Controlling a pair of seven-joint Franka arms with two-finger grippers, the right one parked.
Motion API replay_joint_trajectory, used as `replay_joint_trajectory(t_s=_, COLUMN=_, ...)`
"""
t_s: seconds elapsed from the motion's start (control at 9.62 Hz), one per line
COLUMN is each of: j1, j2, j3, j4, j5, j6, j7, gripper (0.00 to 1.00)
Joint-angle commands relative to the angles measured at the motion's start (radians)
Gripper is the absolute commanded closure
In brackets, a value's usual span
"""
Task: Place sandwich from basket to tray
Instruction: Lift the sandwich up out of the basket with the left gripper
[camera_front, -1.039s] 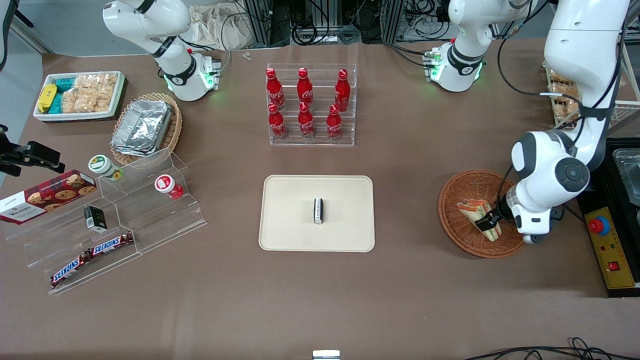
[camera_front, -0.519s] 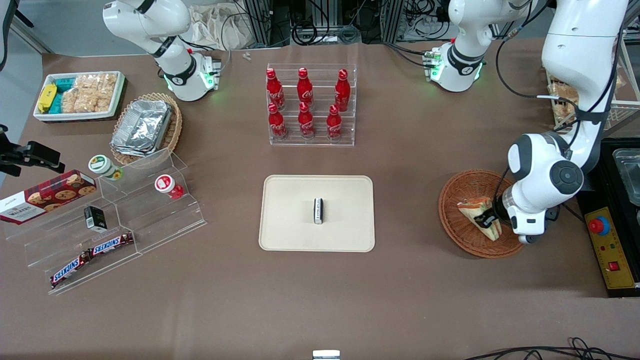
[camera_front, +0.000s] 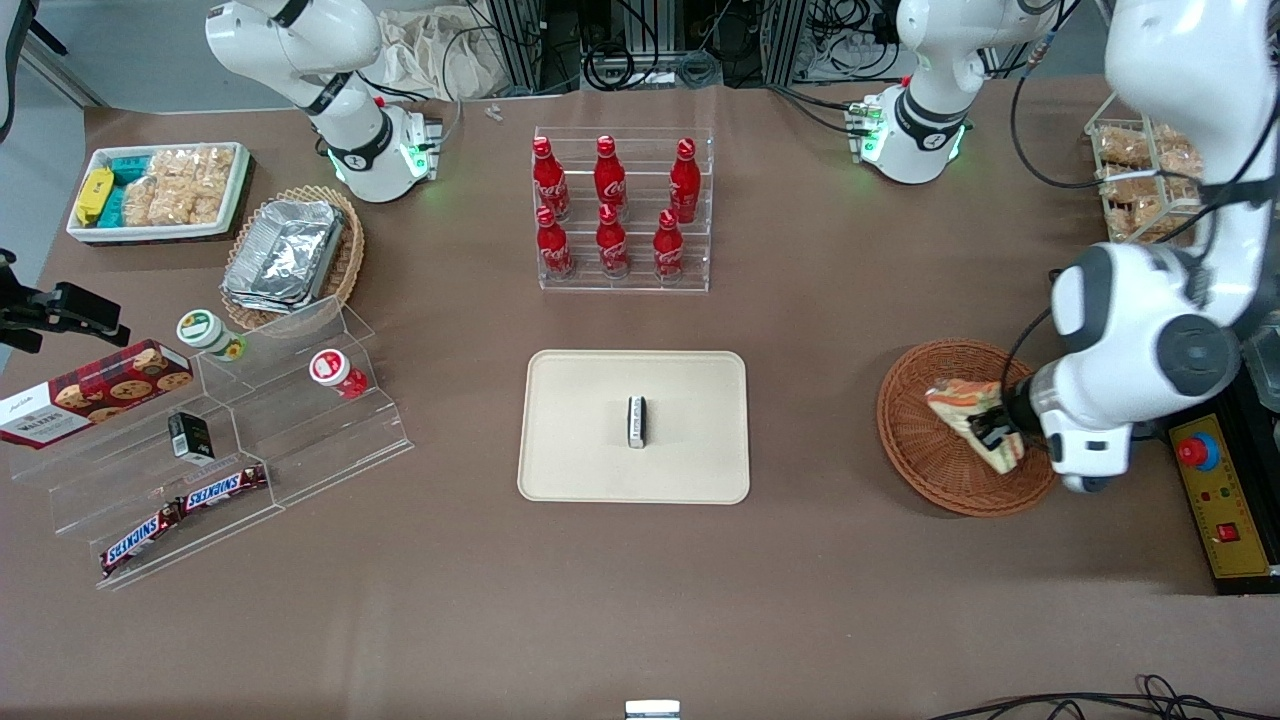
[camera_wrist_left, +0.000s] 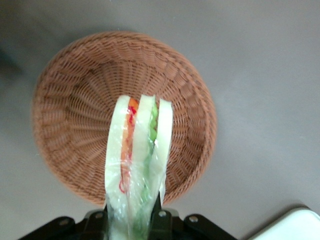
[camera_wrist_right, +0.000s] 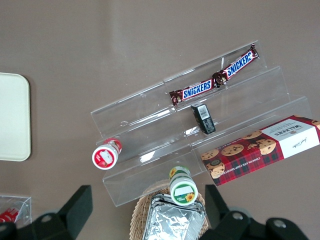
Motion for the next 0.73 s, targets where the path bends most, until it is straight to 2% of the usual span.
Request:
replay_joint_trajectory(t_s=0.0, j1=-0.003, j2=0.020, j3=-0.045, j4=0.178, j5=0.002, j6=-0.142, j7=0.052, gripper=1.00)
replay_joint_trajectory(t_s=0.21, j1=-0.003, j2=0.017, j3=-0.094, j4=0.220, j5=-0.001, j6=-0.158, j7=0.143, gripper=1.00)
replay_joint_trajectory(t_s=0.62, j1=-0.004, j2=0.060, j3=-0.291, j4=0.238, j5=0.080, j6=-0.152, j7=0.150, gripper=1.00)
